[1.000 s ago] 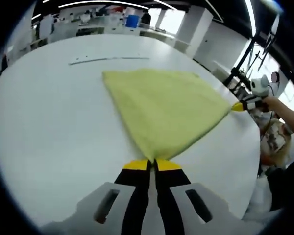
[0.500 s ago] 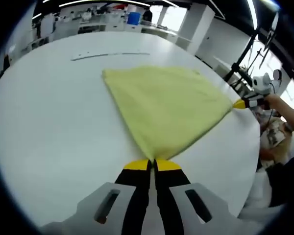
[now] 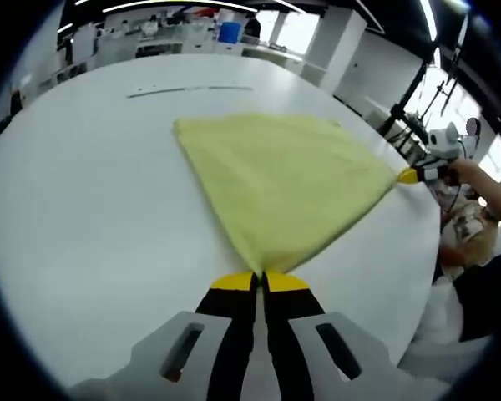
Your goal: Fold the garment on the visible template until the final outline fits inside the template.
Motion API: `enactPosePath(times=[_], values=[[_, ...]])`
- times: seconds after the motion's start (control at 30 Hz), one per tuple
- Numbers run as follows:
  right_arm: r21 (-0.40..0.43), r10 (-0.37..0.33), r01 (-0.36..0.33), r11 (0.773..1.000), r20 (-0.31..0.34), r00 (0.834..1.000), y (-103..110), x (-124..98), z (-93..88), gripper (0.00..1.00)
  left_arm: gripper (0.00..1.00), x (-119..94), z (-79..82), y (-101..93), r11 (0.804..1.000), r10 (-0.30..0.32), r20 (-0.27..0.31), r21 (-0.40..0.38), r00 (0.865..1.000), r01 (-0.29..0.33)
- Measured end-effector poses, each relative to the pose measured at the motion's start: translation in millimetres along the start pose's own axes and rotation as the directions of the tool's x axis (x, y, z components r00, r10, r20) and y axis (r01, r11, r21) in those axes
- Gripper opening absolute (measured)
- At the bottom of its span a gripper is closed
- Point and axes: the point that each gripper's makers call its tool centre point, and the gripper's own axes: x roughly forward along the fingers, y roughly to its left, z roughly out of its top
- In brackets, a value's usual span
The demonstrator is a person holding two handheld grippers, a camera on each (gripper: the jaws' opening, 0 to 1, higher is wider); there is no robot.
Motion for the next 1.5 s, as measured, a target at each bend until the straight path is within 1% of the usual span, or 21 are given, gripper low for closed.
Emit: enactPosePath(times=[0.13, 0.23, 0.33, 0.37, 0.47, 0.5, 0.53, 0.63, 0.7, 0.8, 0.87, 0.9, 0.93, 1.0, 1.07, 1.1, 1.17, 1.23, 1.27, 1.37, 1.5], values=[[0.020, -0.005, 0.005, 1.000, 0.005, 1.000, 0, 0, 0.1, 0.00, 0.01, -1, 0.0, 1.2, 1.000, 0.007, 0.021, 0.012, 1.000, -0.007], [0.027, -0.006, 0.005, 1.000, 0.012, 1.000, 1, -1, 1.8, 0.00, 0.02, -2, -0.1, 3.4, 1.000, 0.011, 0.038, -0.002, 0.999, -0.010], [0.031, -0.014, 0.014, 0.999, 0.019, 1.000, 0, -2, 3.7, 0.00, 0.05, -5, -1.1, 4.4, 1.000, 0.012, 0.048, -0.001, 0.999, -0.012], [0.035, -0.018, 0.017, 0.999, 0.023, 1.000, 0, -3, 4.5, 0.02, 0.07, -6, -1.5, 4.8, 1.000, 0.012, 0.048, 0.002, 0.999, -0.012], [0.032, -0.029, 0.028, 0.999, 0.043, 0.999, 0, -7, 8.4, 0.16, 0.15, -8, -1.5, 6.6, 1.000, 0.021, 0.059, 0.005, 0.998, -0.021], [0.032, -0.032, 0.031, 0.999, 0.045, 0.998, 1, -8, 9.1, 0.21, 0.20, -9, -1.4, 6.6, 1.000, 0.023, 0.063, -0.001, 0.998, -0.023], [0.028, -0.033, 0.031, 0.999, 0.048, 0.998, 2, -9, 9.9, 0.29, 0.23, -11, -1.0, 6.1, 1.000, 0.023, 0.067, 0.003, 0.997, -0.023], [-0.005, -0.016, 0.016, 1.000, 0.073, 0.997, 10, -13, 16.4, 0.45, 0.32, -15, 6.0, 3.1, 1.000, 0.018, 0.100, 0.020, 0.995, -0.021], [-0.027, 0.005, -0.002, 1.000, 0.104, 0.995, 19, -17, 23.7, 0.51, 0.40, -19, 12.9, 0.0, 0.999, 0.017, 0.128, 0.035, 0.992, -0.022], [-0.008, 0.062, -0.061, 0.998, 0.150, 0.987, 35, -24, 34.3, 0.60, 0.49, -24, 19.7, -4.6, 0.998, 0.021, 0.148, 0.050, 0.989, -0.029], [-0.029, 0.073, -0.069, 0.997, 0.167, 0.983, 42, -27, 38.9, 0.67, 0.55, -29, 23.9, -8.5, 0.999, 0.027, 0.161, 0.039, 0.987, -0.033], [-0.040, 0.074, -0.069, 0.997, 0.171, 0.982, 47, -30, 40.8, 0.71, 0.60, -32, 27.3, -11.5, 0.998, 0.029, 0.178, 0.049, 0.984, -0.038], [-0.049, 0.078, -0.071, 0.996, 0.171, 0.982, 50, -31, 41.6, 0.75, 0.63, -34, 29.5, -14.2, 0.998, 0.024, 0.190, 0.055, 0.981, -0.035], [-0.081, 0.084, -0.071, 0.994, 0.168, 0.982, 57, -35, 43.3, 0.81, 0.65, -40, 33.2, -19.1, 0.998, 0.017, 0.208, 0.050, 0.978, -0.028], [-0.108, 0.087, -0.069, 0.992, 0.167, 0.982, 63, -39, 45.4, 0.85, 0.69, -46, 35.2, -23.8, 0.999, 0.012, 0.222, 0.047, 0.975, -0.023], [-0.108, 0.085, -0.067, 0.992, 0.166, 0.983, 65, -41, 46.2, 0.88, 0.72, -48, 35.6, -26.2, 0.999, 0.012, 0.225, 0.050, 0.974, -0.023], [-0.122, 0.083, -0.062, 0.991, 0.175, 0.981, 70, -46, 49.1, 0.90, 0.76, -52, 34.2, -31.4, 0.998, -0.001, 0.221, 0.065, 0.975, -0.013], [-0.141, 0.082, -0.057, 0.988, 0.183, 0.980, 76, -49, 52.0, 0.93, 0.80, -57, 30.5, -37.1, 0.999, -0.014, 0.213, 0.053, 0.977, 0.002], [-0.155, 0.087, -0.060, 0.986, 0.176, 0.980, 79, -50, 52.8, 0.94, 0.82, -59, 28.1, -40.1, 0.999, -0.021, 0.211, 0.039, 0.977, 0.013], [-0.195, 0.089, -0.058, 0.979, 0.153, 0.984, 84, -51, 53.6, 0.99, 0.88, -65, 26.4, -44.3, 0.999, -0.018, 0.221, 0.031, 0.975, 0.011], [-0.234, 0.079, -0.047, 0.971, 0.127, 0.989, 90, -53, 53.7, 0.99, 0.96, -75, 28.3, -48.7, 0.999, -0.014, 0.239, 0.033, 0.971, 0.006]])
